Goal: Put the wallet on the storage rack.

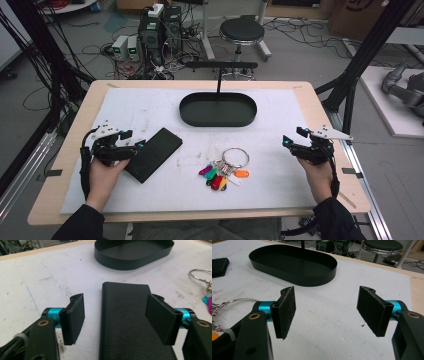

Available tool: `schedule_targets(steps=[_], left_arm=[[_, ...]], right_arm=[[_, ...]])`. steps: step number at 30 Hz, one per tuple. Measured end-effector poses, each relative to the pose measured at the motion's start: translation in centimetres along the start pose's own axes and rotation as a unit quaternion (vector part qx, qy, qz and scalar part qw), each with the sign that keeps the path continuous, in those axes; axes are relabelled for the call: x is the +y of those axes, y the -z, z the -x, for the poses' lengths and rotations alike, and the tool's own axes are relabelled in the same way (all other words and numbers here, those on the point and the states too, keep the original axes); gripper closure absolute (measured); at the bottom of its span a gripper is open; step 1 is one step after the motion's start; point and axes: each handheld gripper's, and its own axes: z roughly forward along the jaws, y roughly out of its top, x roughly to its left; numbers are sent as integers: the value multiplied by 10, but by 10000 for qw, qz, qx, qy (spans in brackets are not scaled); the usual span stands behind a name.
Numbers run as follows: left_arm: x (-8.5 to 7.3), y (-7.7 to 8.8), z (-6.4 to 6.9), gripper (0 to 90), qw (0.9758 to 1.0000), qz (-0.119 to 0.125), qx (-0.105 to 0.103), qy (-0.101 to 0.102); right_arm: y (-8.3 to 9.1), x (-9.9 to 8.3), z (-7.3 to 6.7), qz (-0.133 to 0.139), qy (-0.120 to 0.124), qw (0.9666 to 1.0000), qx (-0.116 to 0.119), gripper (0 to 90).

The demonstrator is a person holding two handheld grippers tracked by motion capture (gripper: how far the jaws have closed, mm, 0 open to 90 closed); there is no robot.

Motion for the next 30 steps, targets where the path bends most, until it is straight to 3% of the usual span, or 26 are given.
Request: schedule_targets(steps=[8, 15, 25, 30], left_arm=[[-3, 2, -4, 373, 9998, -49, 41, 187], [-6, 6, -2, 383, 9993, -265, 132, 237], [-25, 25, -15, 413, 9959, -502, 317, 687], [-40, 36, -19, 445, 9936, -563, 241, 950]], right_arm=[[-1, 0, 1, -24, 13, 9999, -131, 323], [-2, 0, 1, -43, 15, 9999, -137, 323], [-3, 0, 0, -55, 58, 9997, -214, 327], [-5, 1, -1, -100, 90, 9996, -261, 327]])
